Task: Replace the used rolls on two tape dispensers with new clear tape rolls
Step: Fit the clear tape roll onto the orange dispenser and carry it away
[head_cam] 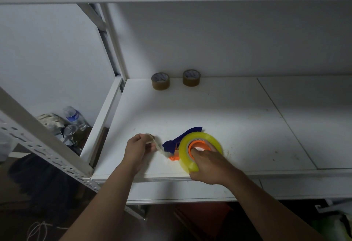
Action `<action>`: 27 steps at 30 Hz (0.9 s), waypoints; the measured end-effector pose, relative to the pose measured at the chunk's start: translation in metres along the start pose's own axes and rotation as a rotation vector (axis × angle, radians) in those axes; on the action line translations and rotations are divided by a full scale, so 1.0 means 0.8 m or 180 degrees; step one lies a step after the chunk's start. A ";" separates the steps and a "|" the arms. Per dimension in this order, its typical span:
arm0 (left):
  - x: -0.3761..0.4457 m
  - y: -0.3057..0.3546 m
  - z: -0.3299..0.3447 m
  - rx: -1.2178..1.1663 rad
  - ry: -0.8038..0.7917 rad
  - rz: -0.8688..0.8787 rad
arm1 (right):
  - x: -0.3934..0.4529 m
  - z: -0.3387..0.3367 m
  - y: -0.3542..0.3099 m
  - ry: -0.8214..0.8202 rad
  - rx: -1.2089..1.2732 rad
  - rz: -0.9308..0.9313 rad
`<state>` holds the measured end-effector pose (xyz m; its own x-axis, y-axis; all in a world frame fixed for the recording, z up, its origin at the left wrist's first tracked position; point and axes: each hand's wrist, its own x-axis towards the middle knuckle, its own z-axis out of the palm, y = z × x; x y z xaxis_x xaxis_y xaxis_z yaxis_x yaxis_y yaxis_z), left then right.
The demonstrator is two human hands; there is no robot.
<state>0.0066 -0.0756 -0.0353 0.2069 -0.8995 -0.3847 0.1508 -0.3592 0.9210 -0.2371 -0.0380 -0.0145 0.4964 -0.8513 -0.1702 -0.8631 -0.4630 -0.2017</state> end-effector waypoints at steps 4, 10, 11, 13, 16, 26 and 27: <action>0.002 -0.002 -0.001 -0.0008 -0.0060 0.0016 | -0.002 0.002 -0.005 0.0060 0.0001 0.0075; 0.002 -0.014 -0.001 0.0287 -0.0330 -0.0063 | -0.010 -0.005 0.015 -0.0180 -0.0014 -0.0080; 0.001 -0.015 0.001 0.0300 -0.0390 -0.0096 | -0.011 -0.006 0.018 -0.0215 -0.0032 -0.0083; -0.003 -0.013 0.005 0.0326 -0.0457 -0.0134 | -0.012 -0.005 0.022 -0.0237 -0.0061 -0.0089; -0.006 -0.010 0.008 0.0403 -0.0450 -0.0090 | -0.012 -0.003 0.023 -0.0205 -0.0066 -0.0066; -0.011 -0.019 0.001 0.0447 0.0235 -0.0069 | -0.013 0.011 0.016 0.0420 0.0198 0.0210; -0.012 -0.019 0.001 0.0516 0.0359 -0.0058 | -0.012 0.011 0.015 0.0461 0.0259 0.0258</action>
<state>0.0014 -0.0614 -0.0457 0.3140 -0.8622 -0.3975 -0.0003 -0.4188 0.9081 -0.2512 -0.0331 -0.0233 0.4020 -0.9143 -0.0495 -0.8864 -0.3750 -0.2713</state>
